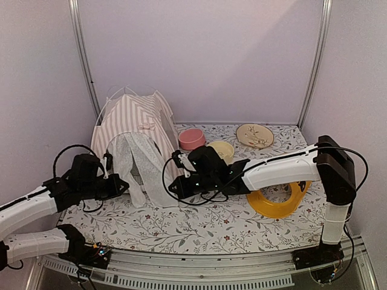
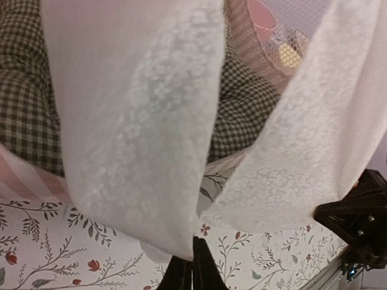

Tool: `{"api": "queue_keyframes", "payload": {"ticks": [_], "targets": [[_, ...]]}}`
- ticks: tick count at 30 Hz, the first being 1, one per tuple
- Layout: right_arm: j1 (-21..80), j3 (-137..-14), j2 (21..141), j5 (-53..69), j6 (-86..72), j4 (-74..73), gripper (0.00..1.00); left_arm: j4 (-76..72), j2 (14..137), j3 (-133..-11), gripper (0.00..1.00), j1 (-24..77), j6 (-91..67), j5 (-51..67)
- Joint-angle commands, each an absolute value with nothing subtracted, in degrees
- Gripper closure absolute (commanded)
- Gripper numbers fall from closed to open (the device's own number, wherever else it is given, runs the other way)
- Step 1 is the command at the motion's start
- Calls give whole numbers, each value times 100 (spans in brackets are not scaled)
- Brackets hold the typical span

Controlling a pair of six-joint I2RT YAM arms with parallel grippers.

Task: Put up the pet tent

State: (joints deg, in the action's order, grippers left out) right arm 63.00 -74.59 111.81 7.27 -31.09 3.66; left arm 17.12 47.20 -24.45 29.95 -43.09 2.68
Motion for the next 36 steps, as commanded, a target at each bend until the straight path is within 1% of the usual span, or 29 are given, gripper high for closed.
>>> {"api": "queue_keyframes", "payload": {"ticks": [1, 4, 7, 11, 12, 13, 14, 15, 16, 17, 18, 20, 22, 24, 25, 29, 32, 36], "targets": [[6328, -7546, 11043, 537, -3044, 272, 100, 2959, 4301, -3374, 100, 3508, -4446, -197], [6326, -7602, 11134, 527, -3000, 298, 100, 3831, 4229, -3860, 100, 4097, -4760, -586], [6326, -7637, 11220, 563, -2963, 335, 100, 4621, 4323, -4257, 100, 4448, -5123, -894], [6323, -7624, 11304, 670, -2967, 417, 100, 4996, 4360, -4086, 99, 4672, -5476, -958], [6332, -7608, 11329, 700, -2974, 414, 100, 5022, 4398, -3976, 91, 4675, -5483, -933], [6326, -7604, 11362, 725, -2992, 412, 100, 5027, 4455, -3893, 73, 4676, -5497, -907], [6324, -7603, 11409, 753, -2996, 380, 100, 5000, 4509, -3824, 34, 4677, -5497, -877], [6328, -7600, 11430, 770, -2993, 342, 100, 4887, 4543, -3800, 6, 4683, -5486, -852], [6328, -7584, 11434, 773, -2982, 317, 100, 4790, 4555, -3808, 1, 4682, -5450, -857], [6327, -7558, 11416, 767, -2980, 308, 98, 4660, 4542, -3832, 1, 4679, -5401, -912], [6328, -7501, 11379, 745, -2975, 320, 93, 4534, 4529, -3882, 1, 4670, -5334, -975], [6328, -7403, 11261, 683, -2971, 337, 77, 4389, 4608, -4056, 1, 4626, -5150, -1098], [6328, -7331, 11103, 617, -2942, 356, 67, 4283, 4810, -4242, 1, 4510, -4936, -1118], [6331, -7294, 10943, 571, -2913, 360, 59, 4119, 5003, -4319, 1, 4425, -4736, -1085], [6328, -7276, 10875, 577, -2869, 371, 56, 4017, 5051, -4331, 1, 4369, -4664, -1055], [6328, -7196, 10672, 373, -2850, 307, 54, 3530, 5063, -4303, 6, 4132, -4365, -743], [6315, -7160, 10537, 68, -2881, 182, 53, 3013, 5090, -4229, 11, 4120, -4128, -258], [6216, -7100, 10424, -238, -2962, 93, 53, 2166, 5225, -3979, 21, 4301, -4117, 330]]}}
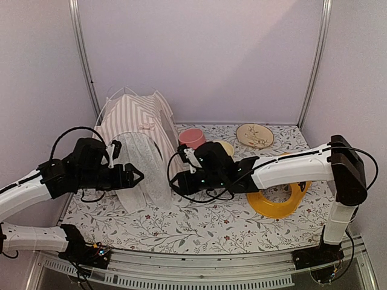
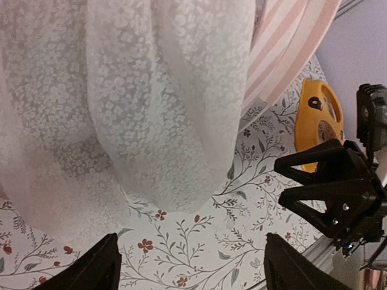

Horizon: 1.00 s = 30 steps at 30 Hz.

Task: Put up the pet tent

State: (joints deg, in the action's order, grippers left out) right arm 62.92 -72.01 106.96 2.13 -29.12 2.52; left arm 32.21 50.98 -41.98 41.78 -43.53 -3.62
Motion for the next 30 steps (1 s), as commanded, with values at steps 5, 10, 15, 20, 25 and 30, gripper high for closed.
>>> {"api": "queue_keyframes", "payload": {"ticks": [5, 10, 15, 20, 25, 30], "targets": [[5887, -6592, 9999, -432, -3205, 224, 51, 1179, 5829, -3765, 28, 4967, -4184, 455], [5649, -5895, 9326, -634, -3346, 407, 41, 399, 6684, -3605, 31, 5273, -4244, 427], [5479, -5498, 8842, -650, -3398, 394, 32, -249, 7465, -3523, 34, 5189, -4288, 368], [5458, -5329, 8697, -624, -3444, 319, 30, -307, 8023, -3484, 38, 4875, -4672, 35], [5454, -5323, 8731, -492, -3478, 247, 13, -594, 8217, -3148, 41, 4269, -4647, 122], [5452, -5360, 8743, -390, -3467, 169, 2, -692, 8433, -3056, 41, 3590, -4237, 251]]}}
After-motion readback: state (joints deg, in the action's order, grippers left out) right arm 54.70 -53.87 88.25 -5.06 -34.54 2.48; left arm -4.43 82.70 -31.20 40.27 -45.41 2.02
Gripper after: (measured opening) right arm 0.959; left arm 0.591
